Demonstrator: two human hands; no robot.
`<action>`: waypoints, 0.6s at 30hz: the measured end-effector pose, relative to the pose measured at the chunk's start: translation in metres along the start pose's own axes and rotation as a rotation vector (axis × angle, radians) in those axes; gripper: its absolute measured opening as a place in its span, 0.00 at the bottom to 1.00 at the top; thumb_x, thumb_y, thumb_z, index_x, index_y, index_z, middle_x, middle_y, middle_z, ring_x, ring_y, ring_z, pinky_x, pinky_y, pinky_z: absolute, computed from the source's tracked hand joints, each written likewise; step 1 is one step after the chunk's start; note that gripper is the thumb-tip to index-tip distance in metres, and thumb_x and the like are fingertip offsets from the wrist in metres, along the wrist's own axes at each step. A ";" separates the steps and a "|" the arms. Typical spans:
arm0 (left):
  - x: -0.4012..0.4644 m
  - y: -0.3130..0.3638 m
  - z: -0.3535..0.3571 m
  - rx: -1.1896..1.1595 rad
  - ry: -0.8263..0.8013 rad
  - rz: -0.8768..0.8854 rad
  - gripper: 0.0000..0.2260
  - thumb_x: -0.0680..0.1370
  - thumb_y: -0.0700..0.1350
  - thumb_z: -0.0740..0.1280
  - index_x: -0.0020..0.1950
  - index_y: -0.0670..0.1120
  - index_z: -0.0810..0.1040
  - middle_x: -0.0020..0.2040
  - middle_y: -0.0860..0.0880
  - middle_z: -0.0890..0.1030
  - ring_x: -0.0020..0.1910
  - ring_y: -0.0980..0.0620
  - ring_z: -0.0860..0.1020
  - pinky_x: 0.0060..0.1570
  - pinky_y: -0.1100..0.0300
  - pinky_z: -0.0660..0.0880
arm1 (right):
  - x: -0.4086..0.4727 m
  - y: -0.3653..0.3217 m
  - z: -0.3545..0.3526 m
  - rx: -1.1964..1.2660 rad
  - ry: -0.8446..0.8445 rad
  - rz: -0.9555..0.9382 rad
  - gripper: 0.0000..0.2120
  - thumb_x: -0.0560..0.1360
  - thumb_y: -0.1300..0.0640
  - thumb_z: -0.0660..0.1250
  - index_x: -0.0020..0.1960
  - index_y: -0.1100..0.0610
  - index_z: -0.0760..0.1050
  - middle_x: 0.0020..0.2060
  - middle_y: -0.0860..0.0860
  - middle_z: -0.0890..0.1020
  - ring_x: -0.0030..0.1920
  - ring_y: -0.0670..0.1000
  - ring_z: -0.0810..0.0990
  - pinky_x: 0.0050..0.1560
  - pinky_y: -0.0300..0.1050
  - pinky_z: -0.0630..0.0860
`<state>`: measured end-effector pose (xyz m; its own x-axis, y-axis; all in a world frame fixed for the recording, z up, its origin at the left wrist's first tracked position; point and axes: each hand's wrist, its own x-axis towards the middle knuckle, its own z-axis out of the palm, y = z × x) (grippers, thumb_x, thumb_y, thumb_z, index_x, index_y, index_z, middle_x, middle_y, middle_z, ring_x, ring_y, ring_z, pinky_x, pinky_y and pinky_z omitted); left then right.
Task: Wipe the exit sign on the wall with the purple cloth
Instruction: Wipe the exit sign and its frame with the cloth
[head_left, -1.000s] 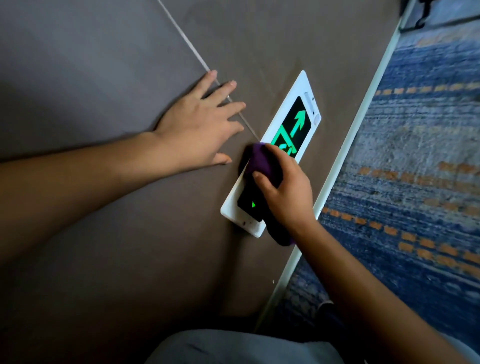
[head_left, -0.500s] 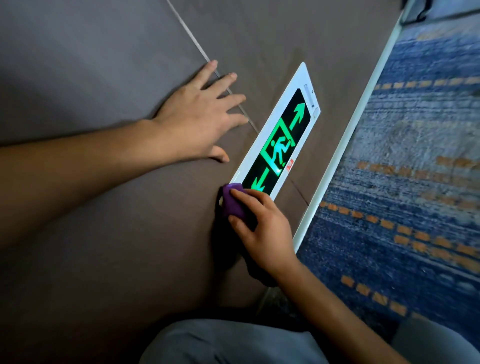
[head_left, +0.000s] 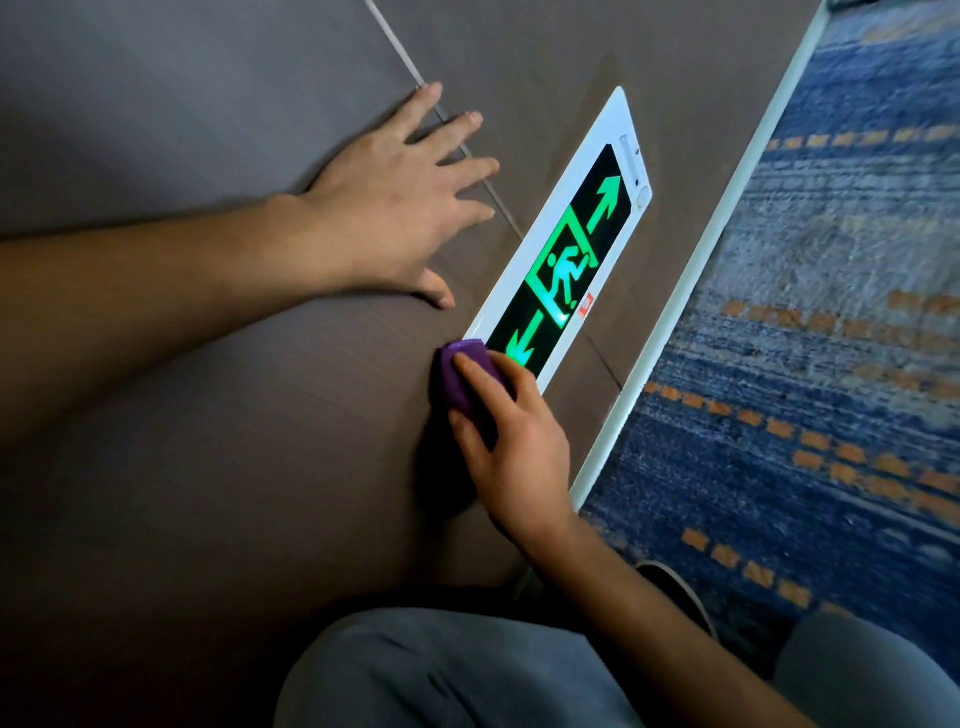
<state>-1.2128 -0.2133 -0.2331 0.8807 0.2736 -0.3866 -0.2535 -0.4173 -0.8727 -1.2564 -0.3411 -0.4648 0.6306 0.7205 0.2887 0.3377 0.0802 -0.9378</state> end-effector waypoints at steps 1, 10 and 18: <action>0.000 0.000 -0.001 0.000 0.002 0.002 0.45 0.69 0.79 0.57 0.79 0.54 0.67 0.82 0.45 0.62 0.82 0.38 0.54 0.79 0.34 0.49 | -0.006 0.002 0.002 -0.019 -0.011 -0.013 0.26 0.77 0.47 0.69 0.74 0.40 0.70 0.72 0.47 0.72 0.65 0.51 0.78 0.55 0.47 0.80; -0.003 0.002 -0.008 0.004 -0.039 0.011 0.43 0.71 0.78 0.56 0.80 0.55 0.64 0.83 0.46 0.60 0.83 0.39 0.52 0.79 0.36 0.49 | -0.018 0.029 -0.010 0.005 -0.103 0.078 0.25 0.78 0.50 0.70 0.74 0.41 0.72 0.72 0.46 0.73 0.66 0.50 0.77 0.59 0.54 0.80; -0.003 0.004 -0.009 -0.008 -0.026 0.010 0.42 0.71 0.76 0.59 0.79 0.53 0.67 0.82 0.45 0.62 0.83 0.39 0.54 0.79 0.36 0.49 | 0.006 -0.007 -0.006 -0.041 0.006 -0.060 0.26 0.78 0.47 0.67 0.75 0.40 0.68 0.74 0.48 0.71 0.67 0.52 0.75 0.55 0.48 0.80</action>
<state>-1.2125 -0.2237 -0.2333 0.8674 0.2915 -0.4034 -0.2593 -0.4272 -0.8662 -1.2505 -0.3410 -0.4556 0.6125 0.7110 0.3454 0.4032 0.0947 -0.9102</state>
